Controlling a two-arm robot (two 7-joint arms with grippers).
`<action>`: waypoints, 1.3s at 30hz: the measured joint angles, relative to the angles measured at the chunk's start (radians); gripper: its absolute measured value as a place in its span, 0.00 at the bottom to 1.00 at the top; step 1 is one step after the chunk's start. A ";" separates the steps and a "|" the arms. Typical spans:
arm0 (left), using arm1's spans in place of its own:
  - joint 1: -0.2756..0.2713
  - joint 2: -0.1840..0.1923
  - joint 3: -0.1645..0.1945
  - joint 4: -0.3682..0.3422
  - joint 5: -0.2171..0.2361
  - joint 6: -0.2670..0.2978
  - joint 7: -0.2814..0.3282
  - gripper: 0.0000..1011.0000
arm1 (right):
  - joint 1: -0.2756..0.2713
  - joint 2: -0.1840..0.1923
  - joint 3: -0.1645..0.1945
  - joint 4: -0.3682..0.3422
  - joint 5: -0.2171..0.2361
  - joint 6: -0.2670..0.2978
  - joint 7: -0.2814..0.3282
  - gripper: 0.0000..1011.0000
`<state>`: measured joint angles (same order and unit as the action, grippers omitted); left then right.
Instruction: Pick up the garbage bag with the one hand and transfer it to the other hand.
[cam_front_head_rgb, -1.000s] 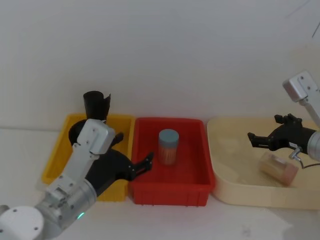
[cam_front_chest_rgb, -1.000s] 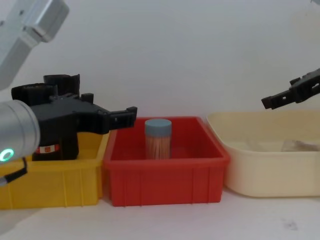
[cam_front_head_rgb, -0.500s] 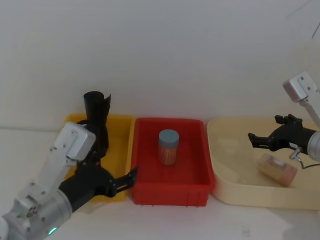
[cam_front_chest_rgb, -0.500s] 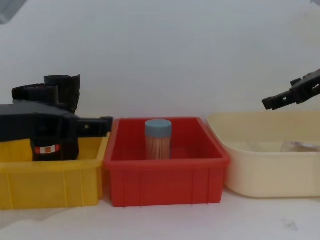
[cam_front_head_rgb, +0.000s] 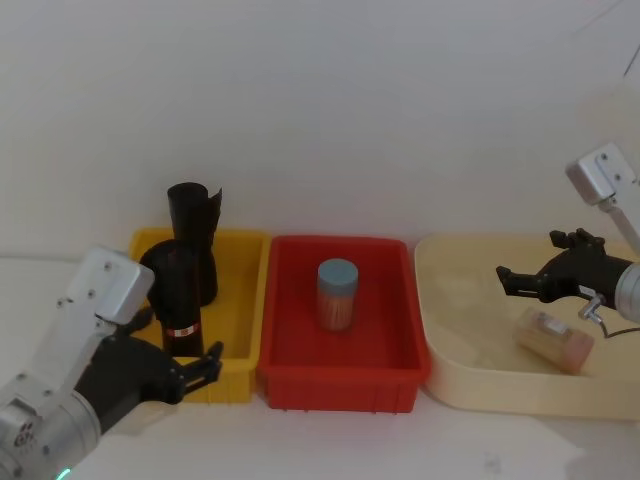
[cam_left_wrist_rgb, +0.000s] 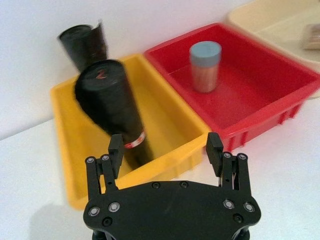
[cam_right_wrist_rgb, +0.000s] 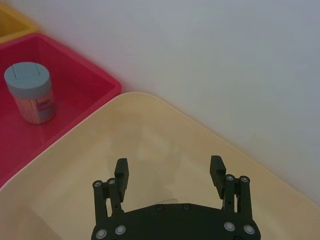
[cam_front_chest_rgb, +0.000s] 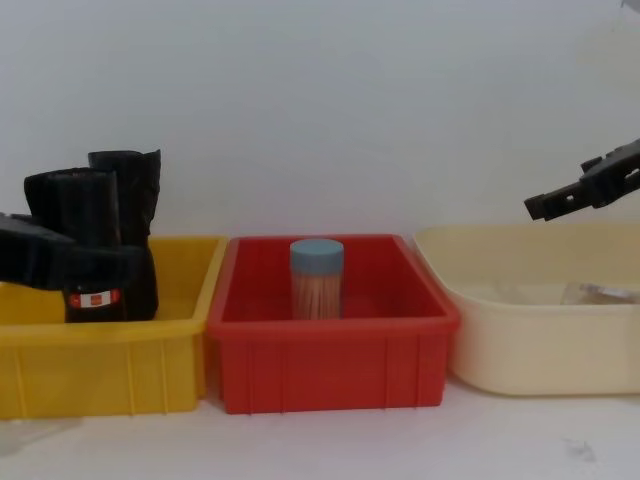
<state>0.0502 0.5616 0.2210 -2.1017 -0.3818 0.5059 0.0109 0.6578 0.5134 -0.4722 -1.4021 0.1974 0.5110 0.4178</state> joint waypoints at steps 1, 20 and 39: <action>0.006 -0.002 -0.007 -0.008 0.005 0.016 0.016 0.99 | 0.000 0.000 0.000 0.000 0.000 0.000 0.000 0.99; -0.068 -0.023 -0.041 0.043 0.040 0.062 0.065 0.99 | 0.000 0.000 0.000 0.000 0.000 0.000 0.000 0.99; -0.201 -0.081 -0.035 0.172 -0.002 0.050 -0.008 0.99 | 0.000 0.000 0.000 0.000 0.000 0.000 0.000 0.99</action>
<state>-0.1509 0.4806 0.1864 -1.9302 -0.3834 0.5559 0.0029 0.6577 0.5133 -0.4722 -1.4021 0.1976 0.5110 0.4178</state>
